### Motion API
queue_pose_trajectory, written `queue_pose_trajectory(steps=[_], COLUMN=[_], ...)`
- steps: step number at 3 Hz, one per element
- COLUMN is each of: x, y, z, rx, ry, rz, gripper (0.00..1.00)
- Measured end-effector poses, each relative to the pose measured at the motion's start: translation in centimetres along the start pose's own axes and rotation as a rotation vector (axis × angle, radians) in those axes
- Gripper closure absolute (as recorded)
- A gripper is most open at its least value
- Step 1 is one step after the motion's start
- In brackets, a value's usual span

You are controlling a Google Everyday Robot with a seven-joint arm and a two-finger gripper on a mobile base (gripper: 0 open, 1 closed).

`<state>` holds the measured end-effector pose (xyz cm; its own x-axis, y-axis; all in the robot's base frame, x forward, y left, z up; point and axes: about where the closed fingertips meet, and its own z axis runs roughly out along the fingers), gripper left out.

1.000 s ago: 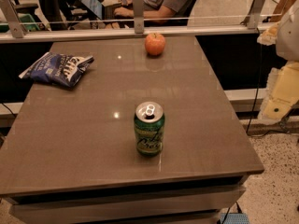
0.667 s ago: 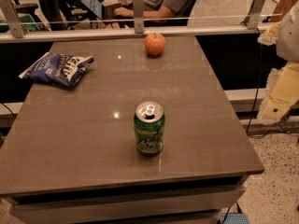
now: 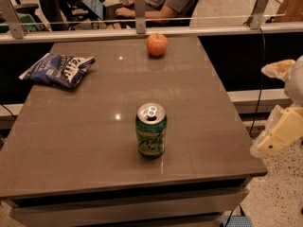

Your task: Knock green can over

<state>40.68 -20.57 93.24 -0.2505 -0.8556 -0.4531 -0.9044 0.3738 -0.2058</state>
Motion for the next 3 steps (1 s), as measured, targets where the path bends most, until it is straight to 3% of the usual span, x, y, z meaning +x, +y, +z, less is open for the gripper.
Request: queue_pose_trajectory(steps=[1, 2, 3], x=[0.4, -1.0, -4.7], y=[1.6, 2.2, 2.0], z=[2.5, 5.3, 6.9], rx=[-0.016, -0.043, -0.085], ry=[-0.157, -0.347, -0.550], rz=[0.024, 0.020, 0.047], gripper=[0.00, 0.00, 0.00])
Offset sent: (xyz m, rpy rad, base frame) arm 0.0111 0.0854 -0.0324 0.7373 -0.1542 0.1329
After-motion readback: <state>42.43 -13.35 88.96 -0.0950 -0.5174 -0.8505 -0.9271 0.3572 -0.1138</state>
